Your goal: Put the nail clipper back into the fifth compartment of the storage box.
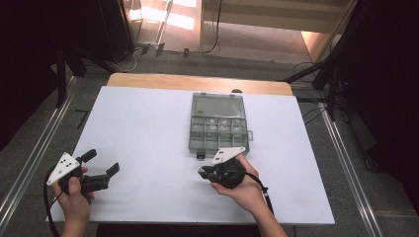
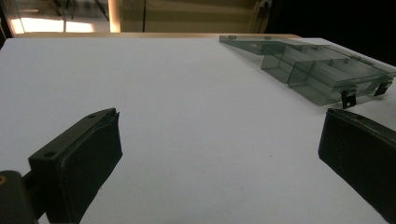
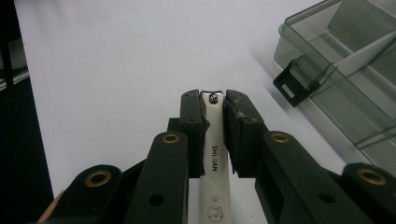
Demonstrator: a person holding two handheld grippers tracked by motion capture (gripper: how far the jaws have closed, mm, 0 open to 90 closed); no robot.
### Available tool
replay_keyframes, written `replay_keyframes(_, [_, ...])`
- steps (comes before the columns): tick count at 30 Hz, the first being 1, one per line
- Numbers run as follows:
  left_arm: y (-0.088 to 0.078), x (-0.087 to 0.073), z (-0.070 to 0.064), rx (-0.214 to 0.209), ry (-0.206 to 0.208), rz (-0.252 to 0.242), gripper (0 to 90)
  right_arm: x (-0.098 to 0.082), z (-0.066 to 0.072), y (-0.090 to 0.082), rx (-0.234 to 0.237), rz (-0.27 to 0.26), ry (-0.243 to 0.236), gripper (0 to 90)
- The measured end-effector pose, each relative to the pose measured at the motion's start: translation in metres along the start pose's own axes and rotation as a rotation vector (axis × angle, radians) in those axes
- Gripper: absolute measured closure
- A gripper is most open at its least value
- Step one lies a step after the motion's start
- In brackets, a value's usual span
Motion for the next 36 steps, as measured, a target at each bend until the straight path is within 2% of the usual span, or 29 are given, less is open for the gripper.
replay_keyframes(2, [0.000, 0.000, 0.000, -0.001, -0.001, 0.000, 0.0, 0.003, -0.001, -0.002, 0.003, -0.006, 0.016, 79.3])
replay_keyframes(23, [0.000, 0.000, 0.000, -0.001, -0.001, 0.001, 0.0, 0.020, -0.014, -0.005, -0.006, -0.036, 0.064, 79.3])
replay_keyframes(36, [-0.001, 0.000, 0.000, -0.005, -0.001, -0.002, 0.0, 0.030, -0.023, -0.004, -0.007, -0.045, 0.079, 79.2])
Point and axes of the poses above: each handheld gripper's, and its own axes: y roughly forward along the jaws, x roughly out of its top, z roughly to its left, the point moved 8 cm from there along y, roughly forward along the jaws, and after that the axes turned 14 degrees about z, right-handed, at the moved point
